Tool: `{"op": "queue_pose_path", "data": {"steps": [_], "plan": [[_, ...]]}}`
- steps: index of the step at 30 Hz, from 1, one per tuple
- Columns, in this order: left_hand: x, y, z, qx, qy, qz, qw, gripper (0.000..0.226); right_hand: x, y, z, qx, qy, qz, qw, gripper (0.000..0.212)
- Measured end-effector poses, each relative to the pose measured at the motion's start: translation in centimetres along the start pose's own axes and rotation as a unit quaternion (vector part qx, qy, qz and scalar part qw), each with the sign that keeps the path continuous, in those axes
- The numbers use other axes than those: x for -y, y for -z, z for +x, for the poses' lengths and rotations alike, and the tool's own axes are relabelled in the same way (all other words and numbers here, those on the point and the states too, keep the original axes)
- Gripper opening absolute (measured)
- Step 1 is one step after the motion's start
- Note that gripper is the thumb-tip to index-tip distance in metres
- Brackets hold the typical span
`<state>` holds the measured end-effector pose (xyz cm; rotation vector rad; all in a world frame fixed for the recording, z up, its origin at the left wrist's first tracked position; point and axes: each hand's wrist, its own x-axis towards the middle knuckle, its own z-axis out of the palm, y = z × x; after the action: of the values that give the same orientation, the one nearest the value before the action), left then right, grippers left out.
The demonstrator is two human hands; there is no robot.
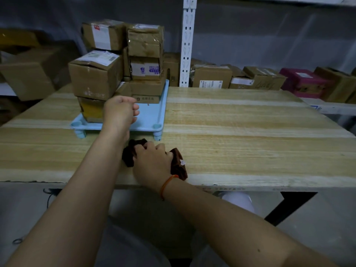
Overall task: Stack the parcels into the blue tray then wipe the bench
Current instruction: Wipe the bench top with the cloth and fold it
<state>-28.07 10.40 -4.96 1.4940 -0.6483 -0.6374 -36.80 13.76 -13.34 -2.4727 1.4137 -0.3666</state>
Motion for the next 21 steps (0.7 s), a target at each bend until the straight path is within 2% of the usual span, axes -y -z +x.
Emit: {"op": "queue_pose_path", "data": {"steps": [4,9,12,14,17,19,21], "plan": [[0.1,0.6,0.6,0.0,-0.002,-0.015,1.0,0.027,1.9,-0.9,1.9,-0.004,-0.002,0.001,1.0,0.034],[0.4,1.8,1.0,-0.003,-0.002,-0.008,1.0,0.028,3.1,-2.2,4.6,-0.044,-0.067,-0.06,0.995,0.035],[0.3,2.6,1.3,-0.019,0.0,-0.011,1.0,0.028,3.1,-2.5,5.0,-0.055,-0.074,-0.075,0.993,0.035],[0.1,2.8,1.4,-0.025,0.005,-0.022,0.999,0.03,3.2,-2.3,5.0,-0.045,-0.051,-0.069,0.995,0.032],[-0.2,2.3,1.3,-0.01,-0.008,-0.018,1.0,0.03,3.7,-2.1,3.7,-0.029,0.039,-0.03,0.998,0.027],[-0.4,1.5,0.9,0.011,-0.015,-0.012,1.0,0.029,3.8,-2.1,2.2,-0.023,0.096,-0.007,0.995,0.029],[-0.6,0.5,0.3,0.024,-0.021,0.0,0.999,0.028,3.4,-2.0,1.1,-0.022,0.113,-0.019,0.993,0.034]]}}
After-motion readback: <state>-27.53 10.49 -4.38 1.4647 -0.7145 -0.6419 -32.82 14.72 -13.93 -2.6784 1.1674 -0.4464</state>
